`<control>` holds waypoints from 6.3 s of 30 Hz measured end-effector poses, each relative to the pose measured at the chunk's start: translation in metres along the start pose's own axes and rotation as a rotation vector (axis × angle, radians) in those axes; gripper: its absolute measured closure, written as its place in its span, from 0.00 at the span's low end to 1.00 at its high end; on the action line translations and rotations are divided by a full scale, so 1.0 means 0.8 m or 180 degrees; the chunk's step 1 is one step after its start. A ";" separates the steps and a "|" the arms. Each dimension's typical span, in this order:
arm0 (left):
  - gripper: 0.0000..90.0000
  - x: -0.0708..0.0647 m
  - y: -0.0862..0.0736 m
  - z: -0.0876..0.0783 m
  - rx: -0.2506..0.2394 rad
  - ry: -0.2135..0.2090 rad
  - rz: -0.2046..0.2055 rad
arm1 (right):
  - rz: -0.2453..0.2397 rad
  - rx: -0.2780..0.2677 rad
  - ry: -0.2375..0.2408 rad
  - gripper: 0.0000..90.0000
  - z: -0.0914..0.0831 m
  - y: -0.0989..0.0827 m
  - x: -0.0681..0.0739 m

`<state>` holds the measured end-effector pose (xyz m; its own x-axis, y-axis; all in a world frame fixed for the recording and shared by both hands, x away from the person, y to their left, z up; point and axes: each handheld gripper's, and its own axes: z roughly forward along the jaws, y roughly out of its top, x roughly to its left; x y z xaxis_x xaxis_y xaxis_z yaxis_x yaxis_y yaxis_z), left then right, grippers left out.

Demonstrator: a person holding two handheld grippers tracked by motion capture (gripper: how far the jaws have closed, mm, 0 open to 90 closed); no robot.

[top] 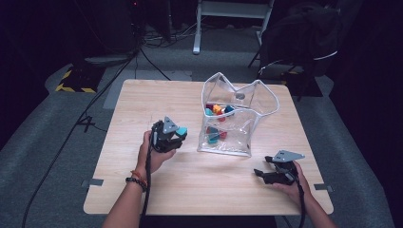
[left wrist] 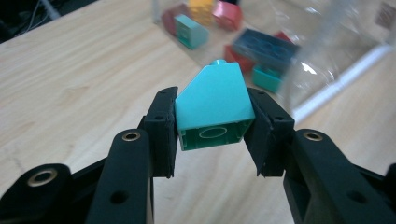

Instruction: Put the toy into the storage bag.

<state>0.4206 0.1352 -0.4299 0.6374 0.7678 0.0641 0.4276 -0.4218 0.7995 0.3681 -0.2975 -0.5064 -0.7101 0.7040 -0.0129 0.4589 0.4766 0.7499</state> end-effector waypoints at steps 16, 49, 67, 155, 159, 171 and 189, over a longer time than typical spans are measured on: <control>0.64 0.032 0.094 -0.026 -0.0429 0.0180 -0.0121 | -0.0001 0.0003 -0.0005 0.27 0.000 0.000 0.000; 0.64 -0.034 0.215 -0.008 -0.0618 -0.0049 0.0233 | -0.0006 0.0003 -0.0001 0.27 0.000 0.000 0.000; 0.64 -0.068 0.222 0.035 -0.0393 -0.0177 0.0371 | -0.0006 0.0003 -0.0001 0.27 0.000 0.000 0.000; 0.18 0.043 0.100 -0.028 0.0105 0.0508 -0.0001 | 0.0000 0.0003 0.0007 0.27 0.000 0.000 0.000; 0.18 0.046 0.086 -0.028 0.0169 0.0523 -0.0009 | -0.0001 0.0003 0.0007 0.27 0.000 0.000 0.000; 0.18 0.038 0.037 -0.027 0.0469 0.0391 0.0242 | -0.0001 0.0003 0.0006 0.27 0.000 0.000 0.000; 0.18 0.020 -0.038 -0.036 0.0764 0.0383 0.0519 | 0.0001 0.0003 0.0006 0.27 0.000 0.000 0.000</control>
<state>0.3997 0.1743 -0.4359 0.6358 0.7262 0.2614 0.4743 -0.6348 0.6100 0.3682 -0.2976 -0.5064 -0.7110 0.7031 -0.0113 0.4597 0.4769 0.7492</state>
